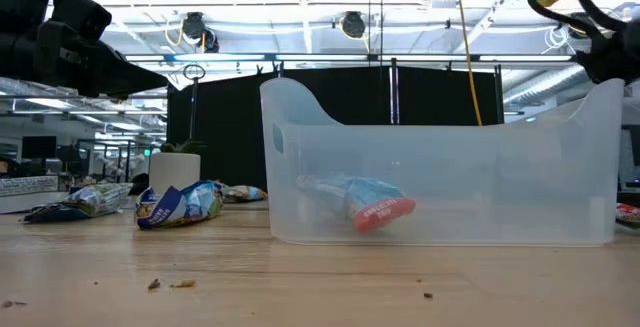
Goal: Pick and place Granola Bars by type
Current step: Put the right red granola bar into the bottom transparent bin
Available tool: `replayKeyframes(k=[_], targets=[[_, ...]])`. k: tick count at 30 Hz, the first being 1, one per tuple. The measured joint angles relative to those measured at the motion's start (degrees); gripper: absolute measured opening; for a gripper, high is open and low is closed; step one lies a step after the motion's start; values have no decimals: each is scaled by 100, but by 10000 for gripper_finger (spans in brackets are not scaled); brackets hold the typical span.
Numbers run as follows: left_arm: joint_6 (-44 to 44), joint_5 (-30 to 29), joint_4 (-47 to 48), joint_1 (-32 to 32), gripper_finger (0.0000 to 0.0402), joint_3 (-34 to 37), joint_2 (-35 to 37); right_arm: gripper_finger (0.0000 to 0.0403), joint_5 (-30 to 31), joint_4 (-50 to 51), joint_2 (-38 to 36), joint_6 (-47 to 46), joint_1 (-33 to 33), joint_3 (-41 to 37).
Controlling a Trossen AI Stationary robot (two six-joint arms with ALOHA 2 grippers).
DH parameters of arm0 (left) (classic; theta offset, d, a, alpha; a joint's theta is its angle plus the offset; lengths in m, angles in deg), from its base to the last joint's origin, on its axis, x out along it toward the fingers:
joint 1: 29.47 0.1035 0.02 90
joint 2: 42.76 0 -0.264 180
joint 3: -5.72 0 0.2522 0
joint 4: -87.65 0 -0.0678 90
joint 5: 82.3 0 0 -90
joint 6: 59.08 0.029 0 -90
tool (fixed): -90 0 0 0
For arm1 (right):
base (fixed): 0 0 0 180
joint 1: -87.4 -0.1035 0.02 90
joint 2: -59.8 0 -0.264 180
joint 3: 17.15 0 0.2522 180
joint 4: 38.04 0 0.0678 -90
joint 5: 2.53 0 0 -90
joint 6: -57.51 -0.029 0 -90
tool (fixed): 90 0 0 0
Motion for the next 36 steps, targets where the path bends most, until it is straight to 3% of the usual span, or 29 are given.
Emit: replayKeyframes(k=[8,14,18,25,30,36], targets=[[-2,0,0,-1,24,0,-2,77,-4,364,0,-476,-203,-61],[-1,0,0,0,24,0,-2,84,-423,98,2,-637,-308,-515],[0,0,0,-1,24,0,0,115,-594,-343,4,-648,-310,-816],[-1,0,-1,0,24,0,0,187,-726,-156,-180,-655,-310,-852],[-2,0,0,1,24,0,-2,213,-376,-109,-488,-595,-310,-852],[0,0,0,1,24,0,-1,215,223,-124,-841,-585,-310,-852]])
